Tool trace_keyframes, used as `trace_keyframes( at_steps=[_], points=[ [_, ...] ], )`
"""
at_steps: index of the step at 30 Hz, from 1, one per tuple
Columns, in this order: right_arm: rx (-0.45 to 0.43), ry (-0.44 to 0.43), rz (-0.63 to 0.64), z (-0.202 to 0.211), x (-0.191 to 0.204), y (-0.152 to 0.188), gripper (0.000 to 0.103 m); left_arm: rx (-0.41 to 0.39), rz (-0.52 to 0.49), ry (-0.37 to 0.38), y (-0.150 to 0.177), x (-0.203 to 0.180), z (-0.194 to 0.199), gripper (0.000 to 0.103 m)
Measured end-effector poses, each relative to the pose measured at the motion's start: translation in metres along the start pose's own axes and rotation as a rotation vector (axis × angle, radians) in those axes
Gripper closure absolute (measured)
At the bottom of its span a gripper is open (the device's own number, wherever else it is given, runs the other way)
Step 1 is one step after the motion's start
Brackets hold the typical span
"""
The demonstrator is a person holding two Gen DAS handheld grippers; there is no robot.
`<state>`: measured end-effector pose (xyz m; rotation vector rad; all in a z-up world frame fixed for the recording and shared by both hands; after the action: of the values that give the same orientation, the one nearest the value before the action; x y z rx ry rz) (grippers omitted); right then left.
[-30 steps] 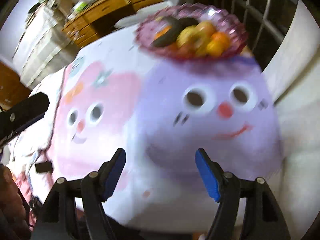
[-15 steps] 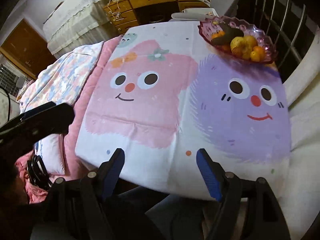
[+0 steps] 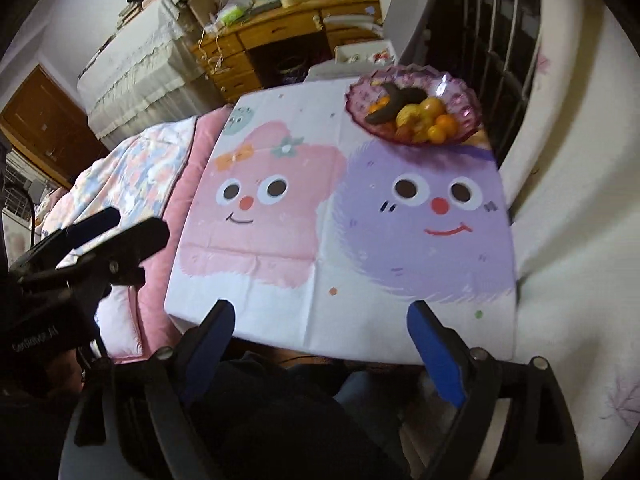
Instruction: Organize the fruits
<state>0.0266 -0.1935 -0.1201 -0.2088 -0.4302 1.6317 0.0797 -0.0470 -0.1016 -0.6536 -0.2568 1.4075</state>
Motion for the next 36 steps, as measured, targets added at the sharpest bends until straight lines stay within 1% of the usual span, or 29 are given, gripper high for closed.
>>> trace_keyframes(
  at_steps=[2, 5, 6, 7, 10, 12, 21, 26, 36],
  points=[
    [-0.025, 0.019, 0.003, 0.003, -0.004, -0.002, 0.014, -0.01, 0.009, -0.029, 0.0, 0.0, 0.0, 0.001],
    [-0.055, 0.014, -0.015, 0.007, -0.01, -0.001, 0.012, -0.023, 0.032, -0.085, 0.005, 0.003, -0.001, 0.001],
    [-0.073, 0.02, -0.019, 0.008, -0.011, 0.0, 0.011, -0.021, 0.04, -0.101, 0.008, 0.005, -0.002, 0.001],
    [-0.081, 0.021, -0.017, 0.009, -0.011, 0.001, 0.007, -0.016, 0.052, -0.121, 0.012, 0.007, -0.004, 0.001],
    [-0.09, 0.039, 0.007, 0.008, -0.007, 0.006, 0.0, -0.009, 0.085, -0.15, 0.019, 0.013, -0.007, 0.001],
    [-0.089, 0.049, 0.011, 0.007, -0.008, 0.007, 0.0, -0.012, 0.108, -0.173, 0.022, 0.018, -0.005, 0.001],
    [-0.093, 0.057, 0.015, 0.003, -0.004, 0.006, 0.0, -0.004, 0.118, -0.2, 0.026, 0.027, -0.005, 0.001],
    [-0.073, 0.059, 0.018, 0.001, -0.002, 0.006, 0.0, 0.011, 0.121, -0.198, 0.027, 0.031, -0.007, 0.001],
    [-0.071, 0.067, 0.01, -0.001, 0.0, 0.002, 0.0, 0.017, 0.116, -0.19, 0.024, 0.038, -0.011, 0.001]
  ],
)
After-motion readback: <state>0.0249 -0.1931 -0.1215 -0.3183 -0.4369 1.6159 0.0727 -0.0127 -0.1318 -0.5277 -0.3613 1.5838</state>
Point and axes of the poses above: each gripper's, at about its wrist camera, not at the fingertips, and z roughly against the way its jaws point, x to its left, y to its underside, the point moved 10 cm from there along -z, roughly the way its jaws point, and after that the axes turned 5 degrees about y, right-handed, at the moved point
